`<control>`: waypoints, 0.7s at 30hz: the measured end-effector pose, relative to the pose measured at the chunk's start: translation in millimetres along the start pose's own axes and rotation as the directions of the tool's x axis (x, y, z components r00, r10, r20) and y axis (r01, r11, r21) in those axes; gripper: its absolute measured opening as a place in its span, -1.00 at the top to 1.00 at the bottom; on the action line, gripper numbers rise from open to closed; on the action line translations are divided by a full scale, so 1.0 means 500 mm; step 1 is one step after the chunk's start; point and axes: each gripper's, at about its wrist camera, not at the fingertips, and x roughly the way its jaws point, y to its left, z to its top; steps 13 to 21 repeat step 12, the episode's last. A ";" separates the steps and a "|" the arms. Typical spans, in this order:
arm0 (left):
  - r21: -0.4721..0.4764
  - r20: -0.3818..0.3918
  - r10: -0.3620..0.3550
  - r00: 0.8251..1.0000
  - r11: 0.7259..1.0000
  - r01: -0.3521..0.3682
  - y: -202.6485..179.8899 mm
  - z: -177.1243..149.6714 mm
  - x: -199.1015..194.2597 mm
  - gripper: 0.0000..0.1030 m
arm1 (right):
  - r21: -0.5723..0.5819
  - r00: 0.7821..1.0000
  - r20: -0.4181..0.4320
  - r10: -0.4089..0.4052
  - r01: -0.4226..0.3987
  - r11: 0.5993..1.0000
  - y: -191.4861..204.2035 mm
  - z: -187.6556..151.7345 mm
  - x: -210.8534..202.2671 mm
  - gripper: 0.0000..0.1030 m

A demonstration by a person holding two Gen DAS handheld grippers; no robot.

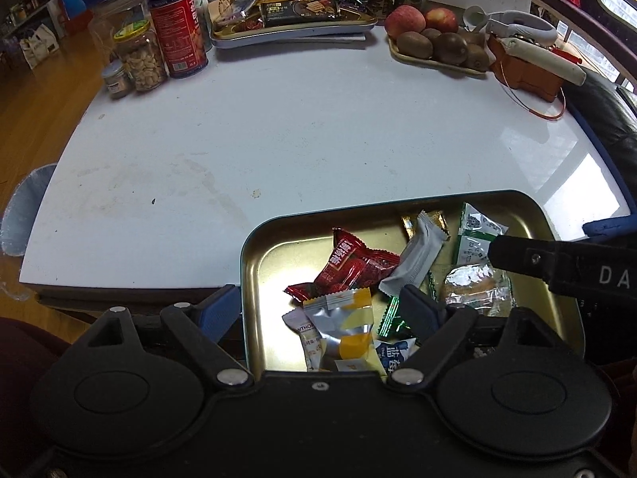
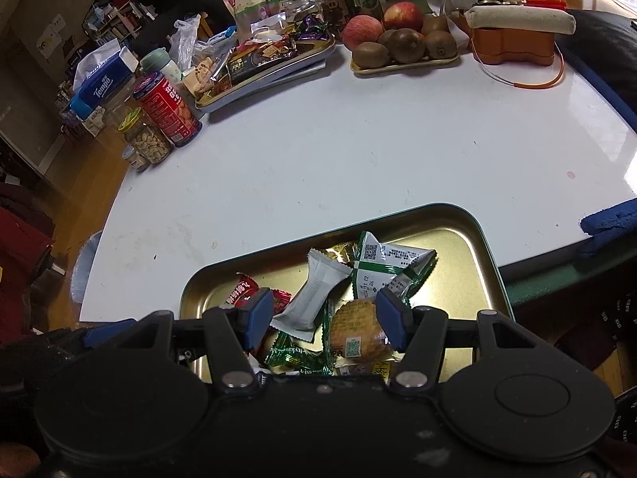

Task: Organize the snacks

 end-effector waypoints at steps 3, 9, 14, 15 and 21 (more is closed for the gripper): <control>0.018 0.006 0.001 1.000 1.000 -0.001 -0.008 -0.005 -0.001 -0.65 | -0.003 1.000 0.001 -0.003 0.003 1.000 0.000 -0.001 0.000 -0.18; 0.056 0.023 -0.009 1.000 0.998 0.008 -0.030 -0.009 -0.007 -0.42 | -0.005 1.000 0.004 -0.004 0.004 1.000 0.000 0.000 0.000 -0.18; 0.068 0.035 0.003 0.999 0.998 -0.006 -0.033 -0.008 -0.008 -0.41 | 0.002 1.000 0.004 -0.003 0.003 1.000 -0.002 0.001 -0.001 -0.18; 0.068 0.035 0.003 0.999 0.998 -0.006 -0.033 -0.008 -0.008 -0.41 | 0.002 1.000 0.004 -0.003 0.003 1.000 -0.002 0.001 -0.001 -0.18; 0.068 0.035 0.003 0.999 0.998 -0.006 -0.033 -0.008 -0.008 -0.41 | 0.002 1.000 0.004 -0.003 0.003 1.000 -0.002 0.001 -0.001 -0.18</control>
